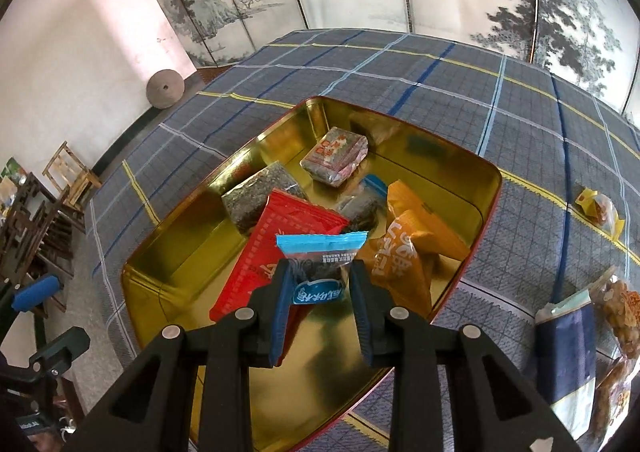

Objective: Organize snacks
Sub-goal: 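Carry the blue candy packet into the tin and open the right gripper, then grasp the blue-and-white box with the left gripper and lift it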

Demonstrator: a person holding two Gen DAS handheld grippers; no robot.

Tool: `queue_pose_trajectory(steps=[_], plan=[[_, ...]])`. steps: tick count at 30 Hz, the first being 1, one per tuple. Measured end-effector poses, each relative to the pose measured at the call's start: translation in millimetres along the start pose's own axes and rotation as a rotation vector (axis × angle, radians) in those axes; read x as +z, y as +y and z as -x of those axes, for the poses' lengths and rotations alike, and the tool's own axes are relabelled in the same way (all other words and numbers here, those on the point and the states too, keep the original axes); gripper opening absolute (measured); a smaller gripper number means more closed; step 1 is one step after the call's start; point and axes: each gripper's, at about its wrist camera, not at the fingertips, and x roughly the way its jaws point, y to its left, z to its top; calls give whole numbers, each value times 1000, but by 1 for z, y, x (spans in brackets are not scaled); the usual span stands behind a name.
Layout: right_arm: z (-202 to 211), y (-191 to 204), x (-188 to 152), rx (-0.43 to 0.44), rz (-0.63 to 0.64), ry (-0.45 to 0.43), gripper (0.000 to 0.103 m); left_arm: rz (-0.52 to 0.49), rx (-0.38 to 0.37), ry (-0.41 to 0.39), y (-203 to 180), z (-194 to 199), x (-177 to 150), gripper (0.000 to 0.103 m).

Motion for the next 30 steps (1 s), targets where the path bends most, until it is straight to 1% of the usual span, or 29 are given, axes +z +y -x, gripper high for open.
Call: queue_pose_trajectory(steps=[6,11,17,21,22,26,30], plan=[[2,-1,0,6,-10,-11,28,-6,3,11,-2,-3,-2,74],[9,-2,-1,20,-20,-40,29,-6,6,19,-2,-5,-2,74],[34,-6,-6,62,-38,-118,35,-14,15,39,-5,-9,-3,74],[60,-12,-19,83,-58,-178,36,-24,20,40,-9,-8,-2,74],[67,-14,-22,84,-62,-192,37,-27,22,41,-10,-8,-2,74],[98,-33,-45,42,-89,-247,49,-44,28,42,-14,-7,-4,74],[133,-72,-80,-71,-152,-287,50,-77,33,28,-20,-2,-5,74]])
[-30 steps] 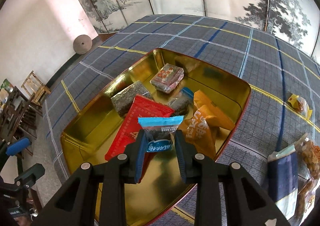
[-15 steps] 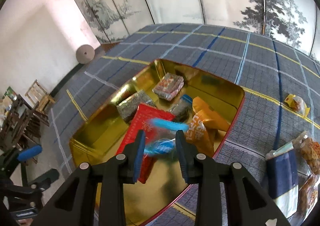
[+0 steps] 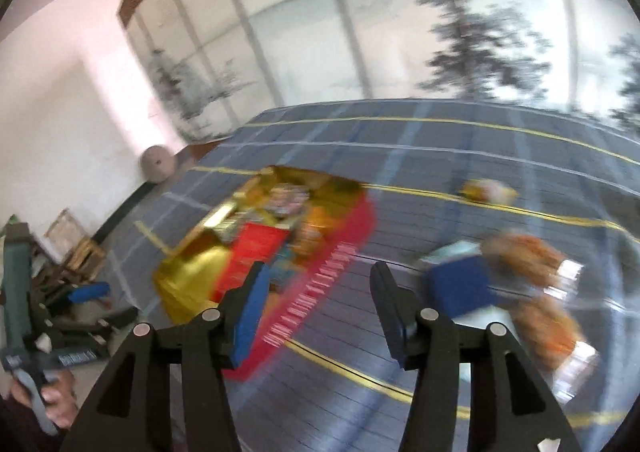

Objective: Organize snacks
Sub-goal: 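Grasp the blue-and-white box with the left gripper and lift it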

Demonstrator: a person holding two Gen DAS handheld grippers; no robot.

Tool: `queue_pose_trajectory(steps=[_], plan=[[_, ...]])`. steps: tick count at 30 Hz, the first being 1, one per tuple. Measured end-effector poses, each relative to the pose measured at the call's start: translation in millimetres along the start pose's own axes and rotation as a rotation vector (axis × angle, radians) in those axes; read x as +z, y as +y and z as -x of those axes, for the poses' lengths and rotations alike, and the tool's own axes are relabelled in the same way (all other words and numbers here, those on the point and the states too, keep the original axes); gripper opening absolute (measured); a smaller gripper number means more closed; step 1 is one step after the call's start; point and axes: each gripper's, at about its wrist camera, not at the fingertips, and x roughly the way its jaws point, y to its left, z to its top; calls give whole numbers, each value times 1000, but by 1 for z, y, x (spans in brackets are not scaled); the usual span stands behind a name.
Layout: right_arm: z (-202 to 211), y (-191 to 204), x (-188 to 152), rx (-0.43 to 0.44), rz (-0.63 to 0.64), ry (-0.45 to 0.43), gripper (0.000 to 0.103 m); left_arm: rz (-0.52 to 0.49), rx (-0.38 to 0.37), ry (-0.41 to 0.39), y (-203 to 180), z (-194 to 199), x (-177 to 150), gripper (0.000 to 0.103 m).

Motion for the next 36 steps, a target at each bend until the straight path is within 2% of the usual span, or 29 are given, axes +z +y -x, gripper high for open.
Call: queue_pose_trajectory(steps=[7,10,15,20,25,29,36], plan=[[56,-102,-40,-223,-167,-17,50,-91,-49,-22,-26,16,4,74],[71,-134,-55,-326,-189,-14,51,-121,-105,-13,-42,23,7,74],[78,-170,-76,-432,-191,12,51,-155,-232,39,-69,30,14,74],[79,-195,-83,-427,-230,19,51,-154,-362,100,-104,34,27,74],[79,-210,-84,-399,-232,13,56,-159,-410,148,-143,27,47,74],[83,-215,-84,-362,-241,-15,62,-141,-455,209,-178,7,69,74],[84,-213,-86,-286,-225,-38,62,-75,-452,294,-229,-44,106,74]])
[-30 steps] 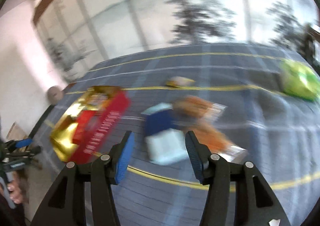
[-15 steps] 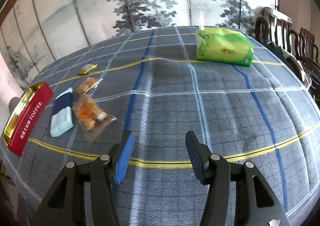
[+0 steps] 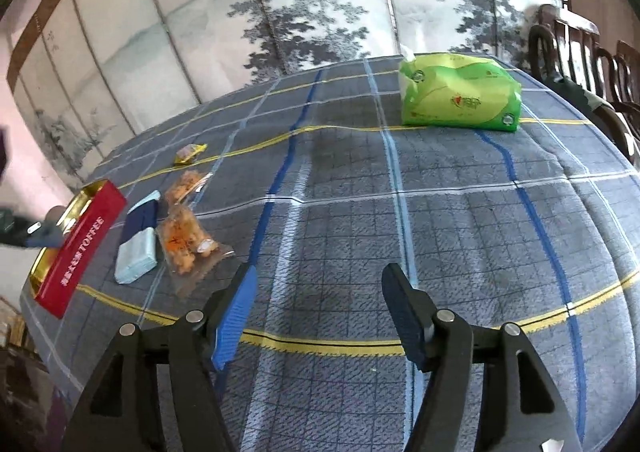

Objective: Organize snacks
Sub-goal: 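Grasp the blue-and-white box with the left gripper and lift it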

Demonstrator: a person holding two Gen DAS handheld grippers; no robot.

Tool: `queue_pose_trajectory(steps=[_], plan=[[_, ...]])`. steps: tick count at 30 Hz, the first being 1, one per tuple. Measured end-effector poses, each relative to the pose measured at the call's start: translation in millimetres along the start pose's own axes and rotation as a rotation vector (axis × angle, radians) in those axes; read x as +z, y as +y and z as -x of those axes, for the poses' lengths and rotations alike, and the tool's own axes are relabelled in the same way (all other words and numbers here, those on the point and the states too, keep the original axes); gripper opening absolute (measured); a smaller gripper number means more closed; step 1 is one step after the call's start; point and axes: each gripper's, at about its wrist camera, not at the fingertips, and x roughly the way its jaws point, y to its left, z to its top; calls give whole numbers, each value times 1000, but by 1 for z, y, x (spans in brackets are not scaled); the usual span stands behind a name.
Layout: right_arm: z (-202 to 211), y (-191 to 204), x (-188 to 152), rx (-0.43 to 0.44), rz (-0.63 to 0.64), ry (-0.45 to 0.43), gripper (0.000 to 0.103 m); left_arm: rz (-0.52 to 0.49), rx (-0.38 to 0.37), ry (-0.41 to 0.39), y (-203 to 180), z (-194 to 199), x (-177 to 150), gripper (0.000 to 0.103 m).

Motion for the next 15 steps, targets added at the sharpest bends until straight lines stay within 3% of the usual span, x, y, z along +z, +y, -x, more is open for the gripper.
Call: queue_pose_trajectory(steps=[5,8,13,15], plan=[[4,1,-1,44,9,-20,62,52,62,73,-11,-43,30,74],[7,0,-2,75,7,-36,62,106,58,100,-10,-58,41,74],[9,0,-3,109,14,-46,63,170,124,137,-10,-78,53,74],[11,-1,-3,123,12,-51,63,188,108,152,-11,-85,56,74]])
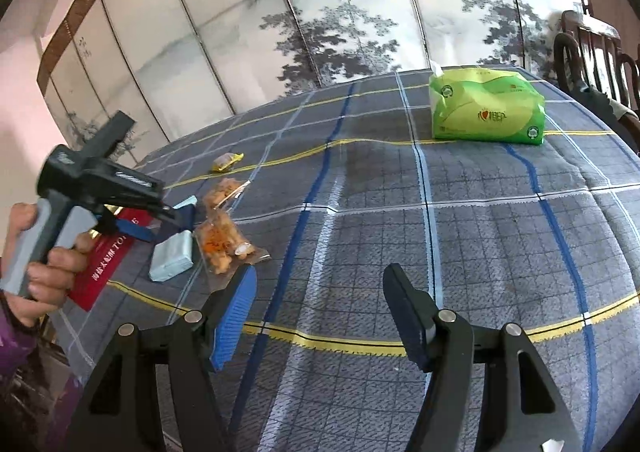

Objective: Organize snacks
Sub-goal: 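Grasp the blue-and-white box with the left gripper and lift it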

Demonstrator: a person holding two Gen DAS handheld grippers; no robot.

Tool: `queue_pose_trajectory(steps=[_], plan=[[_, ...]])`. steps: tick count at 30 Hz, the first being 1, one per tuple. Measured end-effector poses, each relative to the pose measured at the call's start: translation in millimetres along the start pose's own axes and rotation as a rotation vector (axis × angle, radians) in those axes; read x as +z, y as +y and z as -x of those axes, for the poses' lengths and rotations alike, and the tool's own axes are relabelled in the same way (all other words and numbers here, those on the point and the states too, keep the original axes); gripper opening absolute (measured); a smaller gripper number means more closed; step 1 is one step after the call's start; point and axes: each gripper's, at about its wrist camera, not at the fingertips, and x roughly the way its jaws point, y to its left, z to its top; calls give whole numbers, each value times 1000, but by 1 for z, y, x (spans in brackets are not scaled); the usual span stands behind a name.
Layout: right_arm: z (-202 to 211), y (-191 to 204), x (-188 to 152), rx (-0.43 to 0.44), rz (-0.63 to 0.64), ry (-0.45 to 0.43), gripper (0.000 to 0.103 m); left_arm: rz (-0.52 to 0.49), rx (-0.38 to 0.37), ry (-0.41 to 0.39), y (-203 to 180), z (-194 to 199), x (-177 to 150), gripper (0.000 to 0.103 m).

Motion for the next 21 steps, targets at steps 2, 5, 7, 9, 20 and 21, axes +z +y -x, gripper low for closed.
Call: queue_pose_trajectory(steps=[2,5,7,9,20,21], plan=[[1,-1,0,10,-6,-5,64,7,27,-3,-5,-2,2,74],[2,-4,1,27,-21,-8,64,3,101,-14,-16,-9,2,74],[3,-7,1,33,-33,-14,64,-26,148,-16,-26,-12,1,76],[4,-9,2,39,-43,-15,64,2,144,-22,-26,-14,-1,76],[-4,-3,3,16,-12,22,75,-102,161,-136,-28,2,-57,51],[-4,-1,3,32,1,29,75,-112,143,-149,-24,7,-65,51]])
